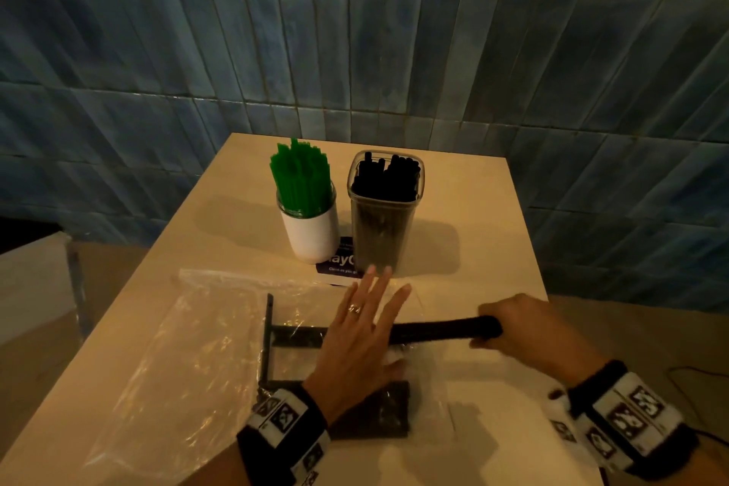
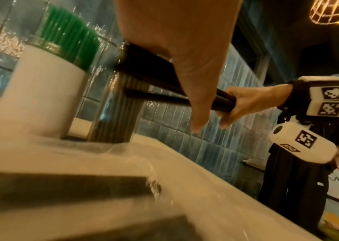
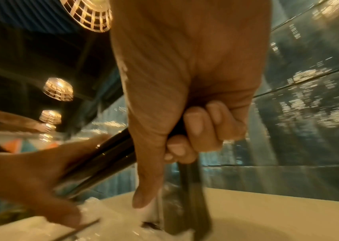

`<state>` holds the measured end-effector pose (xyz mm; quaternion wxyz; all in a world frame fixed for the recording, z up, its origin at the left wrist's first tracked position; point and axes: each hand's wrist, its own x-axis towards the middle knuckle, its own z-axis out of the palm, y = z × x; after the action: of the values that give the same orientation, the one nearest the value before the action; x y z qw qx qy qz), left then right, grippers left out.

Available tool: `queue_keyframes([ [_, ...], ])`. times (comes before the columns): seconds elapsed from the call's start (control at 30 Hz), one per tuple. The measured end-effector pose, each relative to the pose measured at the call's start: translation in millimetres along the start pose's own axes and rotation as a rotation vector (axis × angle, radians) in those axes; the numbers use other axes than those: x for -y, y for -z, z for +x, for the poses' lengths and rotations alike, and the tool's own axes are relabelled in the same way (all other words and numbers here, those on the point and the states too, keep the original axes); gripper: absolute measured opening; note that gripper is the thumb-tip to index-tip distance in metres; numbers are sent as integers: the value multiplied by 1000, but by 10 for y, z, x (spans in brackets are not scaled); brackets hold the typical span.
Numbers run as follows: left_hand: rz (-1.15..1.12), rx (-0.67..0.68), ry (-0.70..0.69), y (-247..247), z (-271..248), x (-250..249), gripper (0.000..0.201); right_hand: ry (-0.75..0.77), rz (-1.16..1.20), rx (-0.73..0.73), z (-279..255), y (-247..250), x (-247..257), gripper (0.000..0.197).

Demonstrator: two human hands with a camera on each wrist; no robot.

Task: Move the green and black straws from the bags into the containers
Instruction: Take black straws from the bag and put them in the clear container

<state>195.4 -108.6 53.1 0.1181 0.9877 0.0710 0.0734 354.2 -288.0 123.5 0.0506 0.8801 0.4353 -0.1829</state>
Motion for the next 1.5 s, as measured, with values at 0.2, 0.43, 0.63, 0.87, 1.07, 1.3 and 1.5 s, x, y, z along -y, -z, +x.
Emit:
queue_keyframes([
  [0.2, -264, 223, 195, 154, 163, 128, 23, 246, 426, -172, 133, 223, 346, 45],
  [0.43, -897, 211, 270, 248, 226, -16, 10, 434, 1010, -548, 180, 304, 744, 19],
  [0.63, -1097, 91, 271, 391, 447, -208, 14, 424, 1489, -904, 301, 387, 1029, 8],
  [0.87, -789, -31, -48, 892, 882, -110, 46, 515, 1440, -1243, 410, 995, 867, 9],
  [1.07, -536, -317, 150, 1075, 1341, 353, 48, 578, 1317, -1676, 479, 1975, 408, 3],
  [1.3, -155, -99, 274, 739, 1672, 535, 65, 490, 1319, -1657, 1049, 2271, 426, 7],
  [1.5, -116, -366, 207, 563, 1511, 518, 60, 317, 1406, -1598, 1442, 2200, 526, 10],
])
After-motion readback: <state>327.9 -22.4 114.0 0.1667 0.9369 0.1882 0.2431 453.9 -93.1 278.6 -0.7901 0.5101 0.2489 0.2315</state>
